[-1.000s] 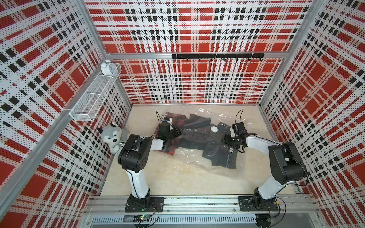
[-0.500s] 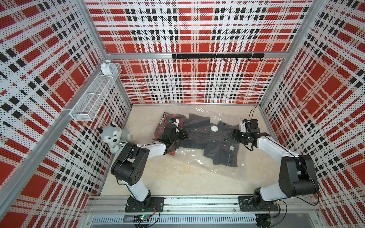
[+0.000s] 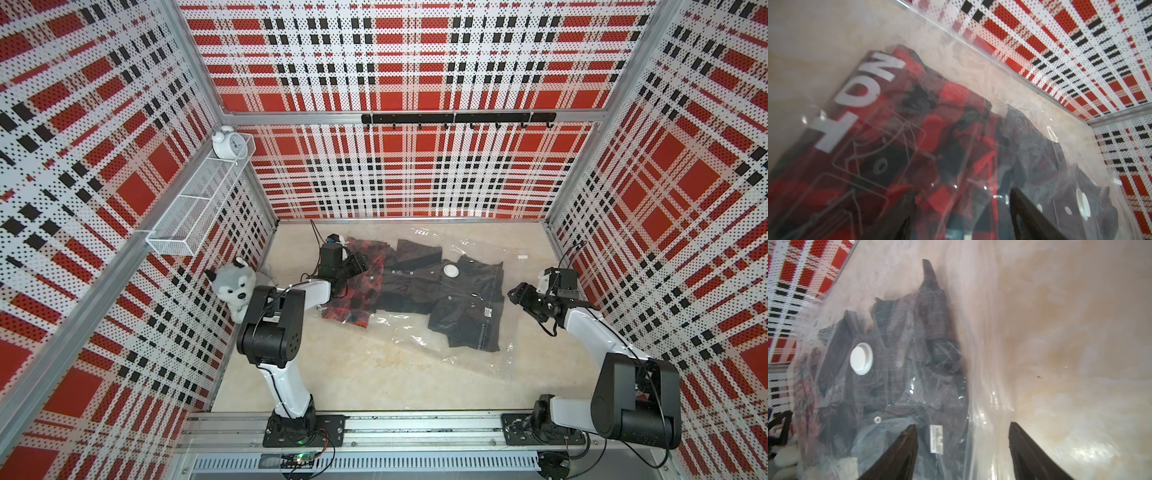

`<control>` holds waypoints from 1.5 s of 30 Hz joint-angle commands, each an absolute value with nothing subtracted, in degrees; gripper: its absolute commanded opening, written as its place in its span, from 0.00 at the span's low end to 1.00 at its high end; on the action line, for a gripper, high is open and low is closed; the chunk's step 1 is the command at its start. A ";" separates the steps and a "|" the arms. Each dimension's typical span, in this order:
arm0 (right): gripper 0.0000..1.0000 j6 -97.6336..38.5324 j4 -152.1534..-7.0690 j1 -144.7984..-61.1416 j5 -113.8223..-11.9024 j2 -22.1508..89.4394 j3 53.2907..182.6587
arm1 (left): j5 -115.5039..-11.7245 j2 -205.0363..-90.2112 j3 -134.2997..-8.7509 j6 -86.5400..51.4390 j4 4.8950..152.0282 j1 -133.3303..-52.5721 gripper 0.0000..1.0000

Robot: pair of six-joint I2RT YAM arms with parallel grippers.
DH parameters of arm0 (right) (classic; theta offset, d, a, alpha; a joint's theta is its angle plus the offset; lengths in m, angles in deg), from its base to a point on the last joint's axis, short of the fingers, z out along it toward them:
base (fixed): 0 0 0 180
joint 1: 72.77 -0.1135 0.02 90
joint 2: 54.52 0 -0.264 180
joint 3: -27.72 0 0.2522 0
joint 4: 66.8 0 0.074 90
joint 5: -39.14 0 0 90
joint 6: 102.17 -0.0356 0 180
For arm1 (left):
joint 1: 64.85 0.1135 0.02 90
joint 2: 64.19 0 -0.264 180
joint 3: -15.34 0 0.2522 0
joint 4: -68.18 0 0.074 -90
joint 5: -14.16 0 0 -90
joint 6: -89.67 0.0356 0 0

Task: Place the folded shirt into the vacuum bag
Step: Adjust the vacuum bag at the center of the board.

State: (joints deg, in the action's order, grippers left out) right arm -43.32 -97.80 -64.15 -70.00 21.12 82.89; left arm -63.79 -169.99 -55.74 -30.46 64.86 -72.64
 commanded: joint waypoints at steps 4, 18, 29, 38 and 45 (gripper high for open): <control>0.70 -41.79 -97.92 -73.67 -74.57 20.70 87.89 | -62.48 -171.89 -54.13 -28.70 65.81 -72.50 0.73; 0.70 -40.74 -100.25 -86.48 -68.26 33.07 89.81 | -65.42 -159.27 -34.95 -32.50 62.59 -73.64 0.74; 0.73 -42.08 -100.60 -80.42 -66.09 21.91 87.46 | -70.99 -153.04 -40.24 -31.28 70.86 -82.16 0.75; 0.71 -39.51 -98.71 -83.89 -70.99 25.62 84.51 | -72.35 -156.69 -37.28 -34.37 67.12 -86.46 0.76; 0.69 -44.88 -93.77 -89.45 -69.85 27.77 77.04 | -69.83 -169.16 -43.38 -33.10 63.31 -83.32 0.76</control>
State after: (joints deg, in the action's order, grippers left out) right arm -42.08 -95.89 -87.16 -70.28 27.59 78.85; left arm -70.11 -164.38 -40.77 -33.54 63.27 -84.77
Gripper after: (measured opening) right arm 0.692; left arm 0.758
